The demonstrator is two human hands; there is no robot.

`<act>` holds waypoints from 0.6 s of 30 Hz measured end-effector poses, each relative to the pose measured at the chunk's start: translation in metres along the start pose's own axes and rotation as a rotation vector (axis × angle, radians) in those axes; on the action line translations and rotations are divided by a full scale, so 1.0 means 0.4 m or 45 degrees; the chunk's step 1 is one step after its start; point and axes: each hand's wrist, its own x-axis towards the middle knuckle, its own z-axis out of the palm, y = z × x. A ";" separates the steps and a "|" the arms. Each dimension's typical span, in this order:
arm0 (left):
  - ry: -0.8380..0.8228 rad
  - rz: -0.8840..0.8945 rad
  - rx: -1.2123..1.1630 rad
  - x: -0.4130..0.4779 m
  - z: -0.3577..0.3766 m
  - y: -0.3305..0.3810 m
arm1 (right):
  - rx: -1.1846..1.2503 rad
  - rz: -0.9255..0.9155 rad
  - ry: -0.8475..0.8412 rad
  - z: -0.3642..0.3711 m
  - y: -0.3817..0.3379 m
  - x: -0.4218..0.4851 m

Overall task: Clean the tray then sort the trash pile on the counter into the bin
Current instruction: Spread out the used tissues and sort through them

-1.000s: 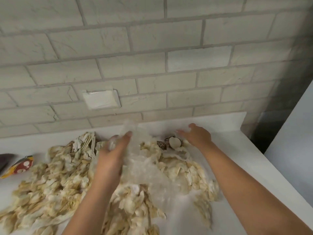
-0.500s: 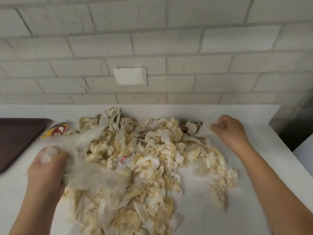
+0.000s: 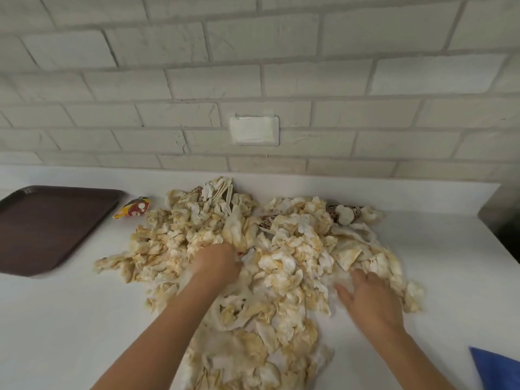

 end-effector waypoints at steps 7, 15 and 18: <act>0.031 0.022 0.090 0.047 0.047 0.012 | 0.261 -0.040 0.073 -0.001 0.007 -0.026; 0.318 0.213 0.108 0.007 0.060 -0.037 | 0.879 0.080 0.195 -0.087 -0.035 -0.083; 0.374 0.222 0.045 -0.002 0.062 -0.054 | 1.017 0.020 0.149 -0.122 -0.065 -0.099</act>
